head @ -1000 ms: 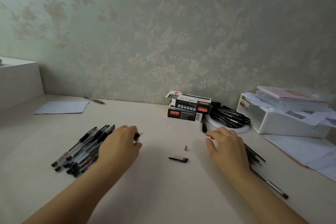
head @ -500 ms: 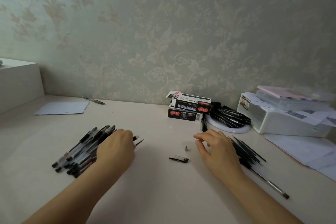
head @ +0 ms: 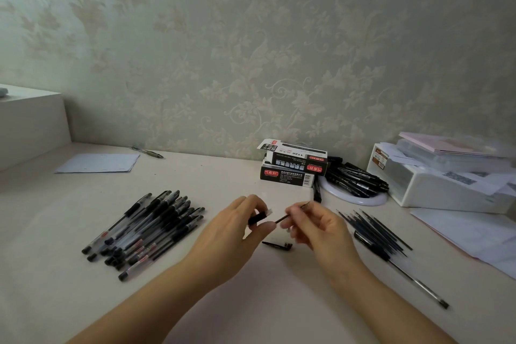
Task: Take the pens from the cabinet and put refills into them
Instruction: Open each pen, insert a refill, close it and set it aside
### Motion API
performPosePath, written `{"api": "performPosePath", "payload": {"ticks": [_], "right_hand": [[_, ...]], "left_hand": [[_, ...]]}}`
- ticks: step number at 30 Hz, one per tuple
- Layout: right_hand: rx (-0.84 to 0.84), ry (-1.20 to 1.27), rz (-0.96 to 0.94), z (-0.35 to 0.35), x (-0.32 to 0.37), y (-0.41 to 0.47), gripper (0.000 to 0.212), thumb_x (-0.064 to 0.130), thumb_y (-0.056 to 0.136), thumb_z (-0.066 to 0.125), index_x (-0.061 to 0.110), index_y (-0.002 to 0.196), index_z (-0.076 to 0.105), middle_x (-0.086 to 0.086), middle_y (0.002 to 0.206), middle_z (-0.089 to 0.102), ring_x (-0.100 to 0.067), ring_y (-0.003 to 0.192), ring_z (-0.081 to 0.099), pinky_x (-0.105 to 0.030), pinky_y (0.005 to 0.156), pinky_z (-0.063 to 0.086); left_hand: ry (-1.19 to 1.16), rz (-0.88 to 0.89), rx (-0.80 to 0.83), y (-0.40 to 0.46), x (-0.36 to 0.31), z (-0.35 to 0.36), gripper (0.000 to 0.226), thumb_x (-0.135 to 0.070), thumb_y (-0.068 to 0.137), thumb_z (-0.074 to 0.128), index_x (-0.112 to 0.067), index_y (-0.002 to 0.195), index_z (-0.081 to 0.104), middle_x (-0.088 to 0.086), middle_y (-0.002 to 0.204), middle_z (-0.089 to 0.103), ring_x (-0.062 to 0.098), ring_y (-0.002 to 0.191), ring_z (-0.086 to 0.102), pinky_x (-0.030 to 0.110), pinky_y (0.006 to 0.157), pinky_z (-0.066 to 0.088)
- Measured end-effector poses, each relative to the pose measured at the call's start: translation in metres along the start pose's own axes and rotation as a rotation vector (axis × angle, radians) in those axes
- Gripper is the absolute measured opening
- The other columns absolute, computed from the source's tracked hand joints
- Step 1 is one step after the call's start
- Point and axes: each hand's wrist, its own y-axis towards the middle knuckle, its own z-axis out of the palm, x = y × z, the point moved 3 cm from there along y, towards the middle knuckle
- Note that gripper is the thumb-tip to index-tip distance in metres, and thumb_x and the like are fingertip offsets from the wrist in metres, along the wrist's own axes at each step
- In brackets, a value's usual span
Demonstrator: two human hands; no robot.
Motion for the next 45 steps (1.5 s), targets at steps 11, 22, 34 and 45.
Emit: {"api": "performPosePath", "payload": {"ticks": [11,22,34,45], "right_hand": [[-0.229,0.234,0.008,-0.019,-0.001,0.006,0.020,0.018,0.102,0.048,0.011,0.088,0.060,-0.001,0.069,0.069,-0.008,0.063,0.060,-0.021,0.064,0.051],[-0.230,0.321,0.046,-0.019,-0.003,0.008,0.019,0.016,0.101,0.049,0.009,0.088,0.061,-0.002,0.068,0.069,-0.007,0.061,0.059,-0.018,0.060,0.053],[-0.219,0.377,0.090,-0.020,-0.009,0.011,0.021,0.017,0.101,0.050,0.007,0.086,0.061,-0.003,0.068,0.068,-0.008,0.060,0.057,-0.018,0.057,0.052],[-0.063,-0.014,-0.026,-0.010,-0.004,0.005,0.015,0.026,0.092,0.064,0.021,0.086,0.076,0.005,0.073,0.067,-0.005,0.064,0.052,-0.019,0.063,0.044]], "left_hand": [[0.015,-0.025,0.095,-0.001,0.008,0.001,0.008,-0.038,0.098,0.046,-0.036,0.093,0.052,-0.016,0.087,0.052,-0.004,0.079,0.049,0.014,0.064,0.036],[-0.045,0.009,0.064,0.000,0.006,0.001,0.007,-0.036,0.097,0.049,-0.037,0.092,0.053,-0.017,0.085,0.053,0.001,0.072,0.049,0.010,0.064,0.036],[-0.128,0.005,0.051,0.002,0.005,0.001,0.006,-0.036,0.096,0.050,-0.037,0.093,0.055,-0.015,0.085,0.056,0.008,0.062,0.046,0.011,0.059,0.036],[-0.042,0.009,0.080,-0.001,0.007,0.003,0.005,-0.037,0.096,0.051,-0.038,0.094,0.055,-0.016,0.086,0.054,0.003,0.073,0.050,0.011,0.064,0.037]]}}
